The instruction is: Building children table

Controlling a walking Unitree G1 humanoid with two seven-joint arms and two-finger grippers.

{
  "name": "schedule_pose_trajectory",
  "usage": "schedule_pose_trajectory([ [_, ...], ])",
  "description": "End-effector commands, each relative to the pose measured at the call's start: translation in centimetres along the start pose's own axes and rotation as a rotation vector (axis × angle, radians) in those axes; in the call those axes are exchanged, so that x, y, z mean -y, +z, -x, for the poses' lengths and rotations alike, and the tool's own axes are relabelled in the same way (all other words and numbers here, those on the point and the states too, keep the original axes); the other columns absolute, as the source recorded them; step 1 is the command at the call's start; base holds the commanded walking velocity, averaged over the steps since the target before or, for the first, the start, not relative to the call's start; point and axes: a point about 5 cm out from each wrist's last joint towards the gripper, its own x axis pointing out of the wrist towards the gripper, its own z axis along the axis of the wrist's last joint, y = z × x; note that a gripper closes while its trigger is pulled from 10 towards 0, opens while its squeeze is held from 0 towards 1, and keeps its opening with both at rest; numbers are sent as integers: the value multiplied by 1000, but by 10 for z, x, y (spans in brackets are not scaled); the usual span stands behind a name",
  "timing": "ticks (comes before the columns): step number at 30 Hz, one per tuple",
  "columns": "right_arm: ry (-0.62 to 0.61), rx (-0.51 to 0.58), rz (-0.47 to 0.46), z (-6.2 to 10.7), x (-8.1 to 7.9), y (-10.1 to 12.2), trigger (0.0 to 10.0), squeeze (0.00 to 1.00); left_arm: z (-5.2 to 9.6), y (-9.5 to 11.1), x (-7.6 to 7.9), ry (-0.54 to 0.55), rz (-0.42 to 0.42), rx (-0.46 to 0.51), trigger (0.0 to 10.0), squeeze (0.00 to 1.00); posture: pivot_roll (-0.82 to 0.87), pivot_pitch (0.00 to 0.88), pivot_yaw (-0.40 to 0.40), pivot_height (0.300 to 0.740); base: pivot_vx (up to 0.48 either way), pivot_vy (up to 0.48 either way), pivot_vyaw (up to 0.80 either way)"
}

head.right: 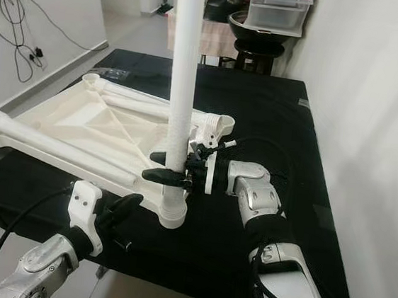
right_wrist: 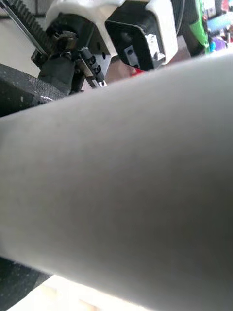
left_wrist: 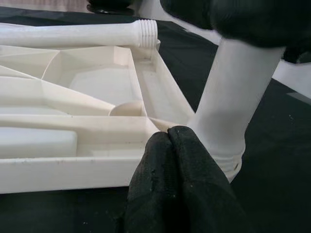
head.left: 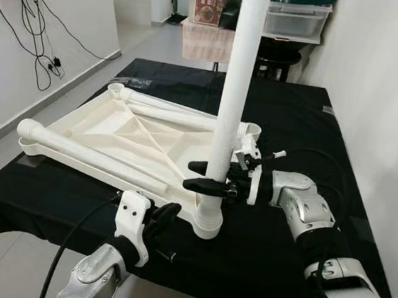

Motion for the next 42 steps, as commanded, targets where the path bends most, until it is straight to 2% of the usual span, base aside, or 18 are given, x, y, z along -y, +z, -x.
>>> schedule_pose_trajectory([
  [1,-21,-16,-29,-4,-5,-10,0,0,-1,-2,0,2,7,-15,10000,0,18,0,-36,740,0,0,0],
  [3,-73,-32,-35,-7,-9,-18,0,0,-1,-2,0,3,7,-14,10000,0,18,0,-36,740,0,0,0],
  [4,-145,-52,-47,-11,-14,-26,0,0,0,-1,0,4,7,-14,10000,0,16,0,-36,740,0,0,0],
  [5,-380,-51,-82,-20,-13,-37,0,0,1,-1,-1,5,6,-13,10000,0,7,0,-30,740,0,0,0],
  [6,-380,-51,-82,-20,-13,-37,0,0,1,-1,-1,5,6,-13,10000,0,7,0,-30,740,0,0,0],
  [7,-730,-54,-180,-20,-10,-53,0,0,2,0,-2,5,6,-14,10000,0,-6,0,-22,740,0,0,0],
  [8,-890,-117,-228,-19,-21,-70,0,0,3,0,-3,5,7,-14,10000,0,-6,0,-21,740,0,0,0],
  [9,-870,-109,-110,-25,-25,-59,0,0,3,0,-4,3,5,-17,10000,0,-6,0,-2,740,0,0,0],
  [19,-755,-109,-98,-36,-15,-51,0,0,1,-1,-3,11,2,-15,10000,0,18,0,-25,740,0,0,0],
  [20,-730,-90,-91,-39,-14,-47,10000,0,1,-1,-3,11,2,-15,10000,0,24,0,-28,740,0,0,0],
  [21,-724,-73,-90,-42,-15,-44,10000,0,1,-1,-3,11,2,-15,10000,0,24,0,-28,740,0,0,0],
  [22,-704,-59,-88,-43,-16,-41,10000,125,1,-1,-3,9,2,-17,10000,0,22,0,-25,740,0,0,0],
  [24,-694,-53,-87,-43,-16,-39,10000,125,0,-1,-3,7,3,-18,10000,0,20,0,-21,740,0,0,0],
  [25,-631,-27,-86,-43,-17,-33,10000,1000,0,-1,-3,5,3,-19,10000,0,21,0,-20,740,0,0,0],
  [31,-292,-8,-16,-27,-12,-17,10000,996,0,-2,-3,2,3,-19,10000,0,24,0,-26,740,0,0,0],
  [32,-218,-25,3,-23,-12,-16,10000,0,0,-2,-2,3,3,-19,10000,0,34,0,-34,740,0,0,0],
  [36,-69,-71,7,-15,-8,-13,10000,0,0,-2,-2,4,2,-19,10000,0,37,0,-38,740,0,0,0],
  [42,-49,-101,7,-15,2,-10,10000,0,0,-2,0,4,3,-18,10000,0,52,0,-43,740,0,0,0],
])
